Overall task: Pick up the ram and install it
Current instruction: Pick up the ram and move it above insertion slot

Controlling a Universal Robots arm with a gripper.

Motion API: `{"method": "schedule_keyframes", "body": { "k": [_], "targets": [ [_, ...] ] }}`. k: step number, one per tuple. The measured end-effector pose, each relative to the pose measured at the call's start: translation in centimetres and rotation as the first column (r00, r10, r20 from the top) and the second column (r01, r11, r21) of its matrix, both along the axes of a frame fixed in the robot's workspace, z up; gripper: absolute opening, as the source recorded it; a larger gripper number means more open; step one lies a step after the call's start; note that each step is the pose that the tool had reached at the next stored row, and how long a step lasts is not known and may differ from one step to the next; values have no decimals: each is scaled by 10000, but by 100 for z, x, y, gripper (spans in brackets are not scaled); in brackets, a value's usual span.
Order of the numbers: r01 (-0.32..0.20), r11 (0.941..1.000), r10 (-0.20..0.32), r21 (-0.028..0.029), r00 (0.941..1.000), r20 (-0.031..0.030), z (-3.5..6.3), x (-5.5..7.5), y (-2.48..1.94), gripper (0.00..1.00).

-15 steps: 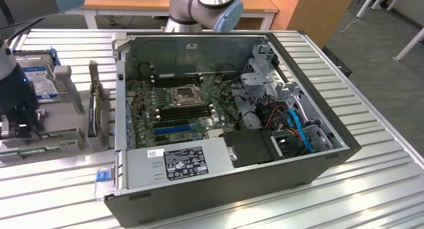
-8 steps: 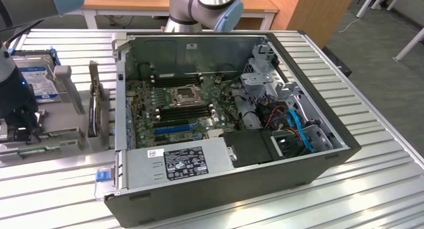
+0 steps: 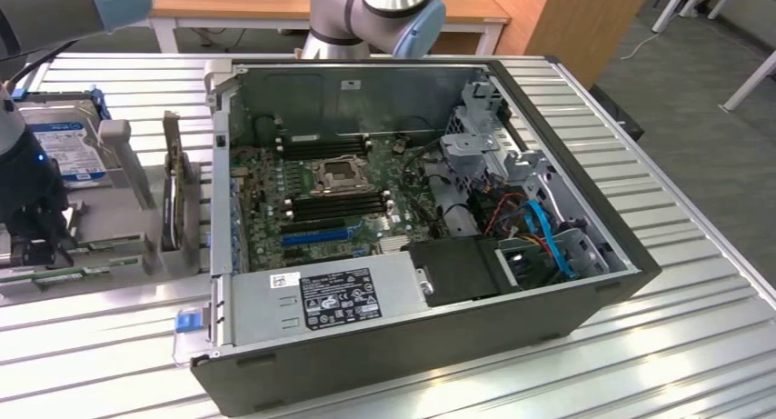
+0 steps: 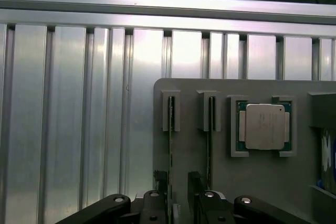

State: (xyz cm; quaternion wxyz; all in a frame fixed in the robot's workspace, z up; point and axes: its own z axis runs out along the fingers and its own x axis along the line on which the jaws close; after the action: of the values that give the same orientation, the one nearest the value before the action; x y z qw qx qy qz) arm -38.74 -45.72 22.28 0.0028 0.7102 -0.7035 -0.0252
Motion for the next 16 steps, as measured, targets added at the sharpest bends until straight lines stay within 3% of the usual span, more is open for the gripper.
{"method": "schedule_keyframes", "body": {
  "k": [16],
  "targets": [
    [0, 10000, 0, 2, 10000, 2, -94, 0, -6, 29]
  ]
}}
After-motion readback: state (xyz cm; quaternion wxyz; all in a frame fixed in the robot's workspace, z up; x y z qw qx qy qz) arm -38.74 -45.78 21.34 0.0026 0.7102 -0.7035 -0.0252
